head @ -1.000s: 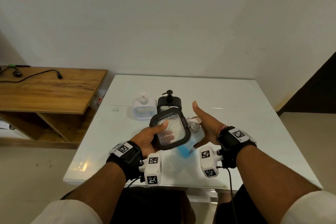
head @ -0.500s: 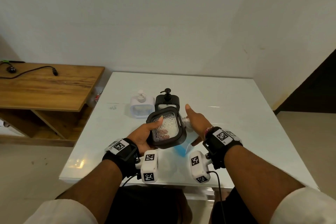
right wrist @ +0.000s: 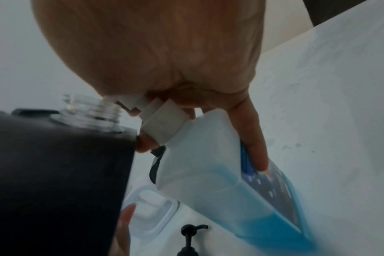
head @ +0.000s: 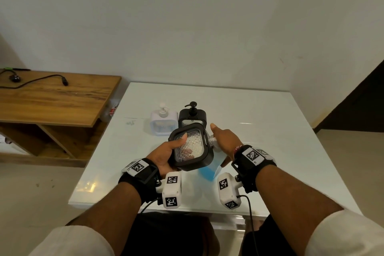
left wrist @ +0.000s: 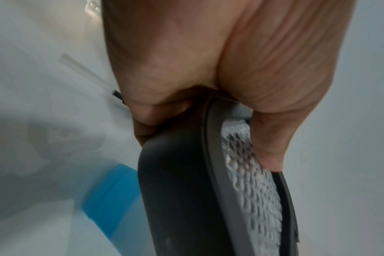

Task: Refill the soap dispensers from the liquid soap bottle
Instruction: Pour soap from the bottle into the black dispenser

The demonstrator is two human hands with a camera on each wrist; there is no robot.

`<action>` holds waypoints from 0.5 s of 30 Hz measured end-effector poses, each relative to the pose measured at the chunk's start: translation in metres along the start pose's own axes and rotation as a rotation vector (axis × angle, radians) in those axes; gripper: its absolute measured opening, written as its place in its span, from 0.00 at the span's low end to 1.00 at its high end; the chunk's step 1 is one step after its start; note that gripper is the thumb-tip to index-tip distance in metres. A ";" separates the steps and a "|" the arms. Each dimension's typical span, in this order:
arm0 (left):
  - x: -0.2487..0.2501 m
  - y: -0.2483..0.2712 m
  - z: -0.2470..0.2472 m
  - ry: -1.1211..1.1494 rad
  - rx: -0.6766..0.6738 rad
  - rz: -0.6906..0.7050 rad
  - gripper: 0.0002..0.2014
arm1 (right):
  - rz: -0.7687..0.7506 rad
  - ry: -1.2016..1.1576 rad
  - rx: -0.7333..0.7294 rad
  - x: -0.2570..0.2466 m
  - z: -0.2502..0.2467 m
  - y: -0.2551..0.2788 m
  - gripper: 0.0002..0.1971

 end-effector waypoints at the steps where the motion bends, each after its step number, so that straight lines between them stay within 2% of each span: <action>1: 0.001 0.000 0.000 -0.002 0.001 0.001 0.12 | -0.007 0.010 -0.003 -0.001 0.000 -0.001 0.33; 7: 0.000 0.002 0.002 0.005 0.003 -0.006 0.16 | 0.049 -0.075 -0.100 0.005 -0.001 0.001 0.35; 9: 0.000 0.001 0.000 0.000 0.016 -0.007 0.22 | 0.022 -0.043 -0.077 0.002 -0.001 0.002 0.33; 11: 0.000 0.000 -0.001 -0.002 0.016 -0.010 0.28 | 0.006 -0.028 -0.066 -0.002 0.000 0.004 0.28; 13: 0.002 0.001 0.000 -0.018 0.024 -0.009 0.28 | 0.002 -0.031 -0.049 -0.005 0.000 0.004 0.25; 15: 0.003 0.004 0.002 -0.015 0.013 -0.011 0.23 | 0.014 0.004 -0.064 -0.004 0.000 0.004 0.26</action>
Point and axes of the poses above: each hand's wrist, its own y-axis away from the middle knuckle, its own z-axis out of the palm, x = y × z, the point moved 6 cm from there along -y, towards the middle knuckle, and after that the axes turned 1 degree about z, right-handed, at the moved point
